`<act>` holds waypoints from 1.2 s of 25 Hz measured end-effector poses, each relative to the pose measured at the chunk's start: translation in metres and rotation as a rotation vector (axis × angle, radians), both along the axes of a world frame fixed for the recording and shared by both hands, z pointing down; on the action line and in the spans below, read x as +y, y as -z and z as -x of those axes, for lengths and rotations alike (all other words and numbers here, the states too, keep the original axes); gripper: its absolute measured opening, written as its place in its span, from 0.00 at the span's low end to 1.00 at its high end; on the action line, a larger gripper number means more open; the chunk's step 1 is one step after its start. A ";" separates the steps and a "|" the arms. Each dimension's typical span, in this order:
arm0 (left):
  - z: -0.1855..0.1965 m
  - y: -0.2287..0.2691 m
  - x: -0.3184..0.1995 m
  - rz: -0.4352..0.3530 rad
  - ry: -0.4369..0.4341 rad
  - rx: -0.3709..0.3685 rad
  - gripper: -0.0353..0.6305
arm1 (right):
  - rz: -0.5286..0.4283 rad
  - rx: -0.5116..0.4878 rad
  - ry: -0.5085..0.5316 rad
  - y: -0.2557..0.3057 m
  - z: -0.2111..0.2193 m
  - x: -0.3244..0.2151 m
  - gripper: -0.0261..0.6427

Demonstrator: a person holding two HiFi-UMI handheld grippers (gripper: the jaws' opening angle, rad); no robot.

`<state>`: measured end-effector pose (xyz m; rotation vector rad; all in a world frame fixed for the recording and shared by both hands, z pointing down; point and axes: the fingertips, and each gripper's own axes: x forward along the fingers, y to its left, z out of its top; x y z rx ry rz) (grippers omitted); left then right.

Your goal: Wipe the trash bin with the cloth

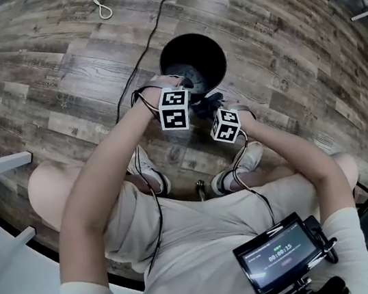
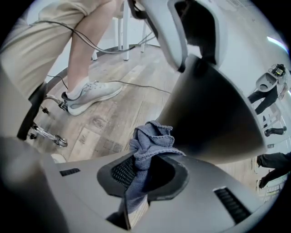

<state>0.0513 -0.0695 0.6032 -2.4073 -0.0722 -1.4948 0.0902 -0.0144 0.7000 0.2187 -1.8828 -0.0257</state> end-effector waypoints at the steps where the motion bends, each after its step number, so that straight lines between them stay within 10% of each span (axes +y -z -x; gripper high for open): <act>1: 0.005 -0.002 -0.002 -0.006 -0.014 -0.020 0.29 | -0.002 -0.015 -0.002 0.010 0.001 0.001 0.14; 15: 0.033 -0.024 -0.020 -0.146 -0.085 -0.127 0.24 | -0.087 -0.158 -0.076 0.124 0.025 -0.014 0.14; 30: 0.017 -0.016 0.003 -0.084 -0.123 -0.050 0.17 | -0.042 -0.100 -0.085 0.061 0.019 -0.024 0.14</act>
